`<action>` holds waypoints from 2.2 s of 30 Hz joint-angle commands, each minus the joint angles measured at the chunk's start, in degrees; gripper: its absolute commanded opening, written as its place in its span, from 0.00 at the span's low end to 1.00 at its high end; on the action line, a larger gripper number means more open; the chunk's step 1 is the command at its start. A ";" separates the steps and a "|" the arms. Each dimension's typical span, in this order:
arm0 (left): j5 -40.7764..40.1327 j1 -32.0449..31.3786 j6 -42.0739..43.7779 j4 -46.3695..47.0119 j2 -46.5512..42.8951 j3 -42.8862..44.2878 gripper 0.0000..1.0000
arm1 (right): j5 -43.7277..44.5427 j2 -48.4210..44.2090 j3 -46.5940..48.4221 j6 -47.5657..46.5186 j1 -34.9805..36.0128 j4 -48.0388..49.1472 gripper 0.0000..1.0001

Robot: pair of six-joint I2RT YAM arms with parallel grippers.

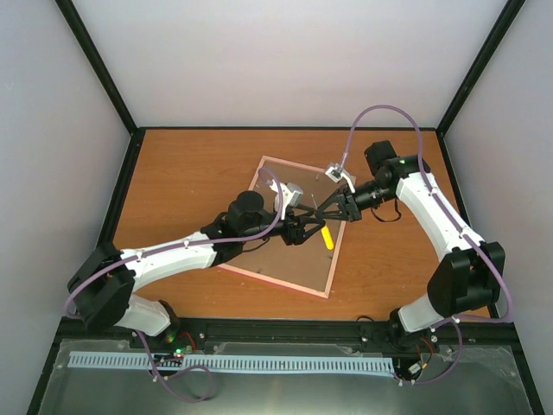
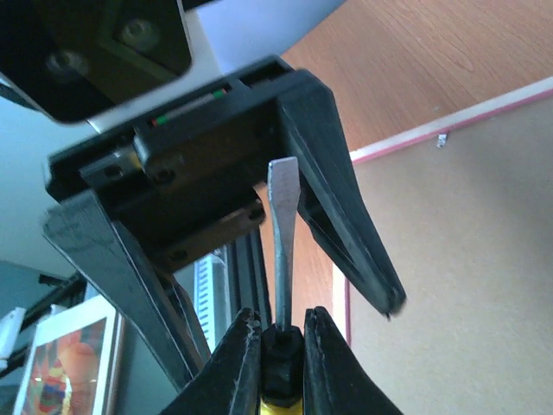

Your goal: Take the photo out of the frame

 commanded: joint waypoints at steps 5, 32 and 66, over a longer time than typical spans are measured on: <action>4.45 -0.55 -1.98 7.77 2.11 2.26 0.55 | -5.50 -2.73 -1.49 6.01 -0.15 5.39 0.03; -8.75 -0.45 -10.25 7.48 0.63 3.85 0.01 | -2.72 -8.11 0.53 15.80 -8.93 12.18 0.58; -15.48 -0.37 -14.33 -6.00 2.15 13.84 0.55 | 12.59 -15.96 -11.36 14.23 1.71 22.79 0.03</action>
